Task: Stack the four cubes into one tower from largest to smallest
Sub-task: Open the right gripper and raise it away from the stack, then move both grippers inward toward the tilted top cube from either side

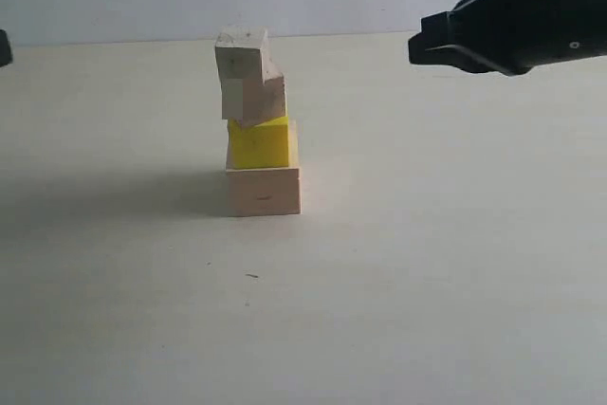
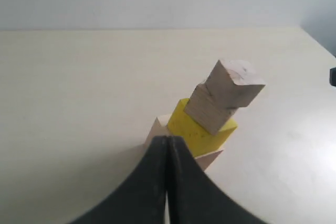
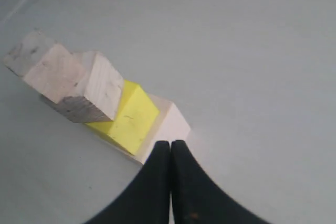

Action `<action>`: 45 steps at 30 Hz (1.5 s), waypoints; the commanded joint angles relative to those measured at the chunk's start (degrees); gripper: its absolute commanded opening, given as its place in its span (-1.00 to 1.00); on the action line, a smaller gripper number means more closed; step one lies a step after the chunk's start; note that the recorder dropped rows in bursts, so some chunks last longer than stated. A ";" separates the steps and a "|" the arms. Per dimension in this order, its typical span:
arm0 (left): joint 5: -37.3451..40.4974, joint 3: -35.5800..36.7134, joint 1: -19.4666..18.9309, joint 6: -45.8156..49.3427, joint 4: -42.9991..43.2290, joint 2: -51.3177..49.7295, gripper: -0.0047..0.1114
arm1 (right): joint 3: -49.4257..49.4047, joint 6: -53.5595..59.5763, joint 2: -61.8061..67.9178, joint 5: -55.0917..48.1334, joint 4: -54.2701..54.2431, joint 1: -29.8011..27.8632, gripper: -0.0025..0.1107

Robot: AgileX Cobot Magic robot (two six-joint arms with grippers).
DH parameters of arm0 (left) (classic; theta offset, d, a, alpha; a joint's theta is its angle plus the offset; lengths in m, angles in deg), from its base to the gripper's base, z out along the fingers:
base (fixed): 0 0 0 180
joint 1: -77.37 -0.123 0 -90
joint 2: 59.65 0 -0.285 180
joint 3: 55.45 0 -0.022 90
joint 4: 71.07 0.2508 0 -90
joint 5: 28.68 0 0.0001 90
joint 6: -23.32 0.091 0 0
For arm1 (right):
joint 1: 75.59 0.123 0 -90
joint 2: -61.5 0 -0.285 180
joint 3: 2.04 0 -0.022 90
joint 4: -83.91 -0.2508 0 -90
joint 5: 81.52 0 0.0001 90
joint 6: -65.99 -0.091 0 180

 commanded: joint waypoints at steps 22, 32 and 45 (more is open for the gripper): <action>18.09 -14.64 0.27 24.44 -24.28 -37.47 -0.92 | 12.05 7.79 21.21 -12.63 -14.11 -0.05 -0.96; 23.38 -17.10 0.37 26.55 -28.84 -43.20 -0.92 | 12.95 7.79 23.19 -13.66 -15.17 0.87 -0.96; 22.51 -17.89 2.95 27.71 -29.45 -44.85 -0.92 | 15.22 7.48 23.30 -12.38 -14.80 3.70 -0.96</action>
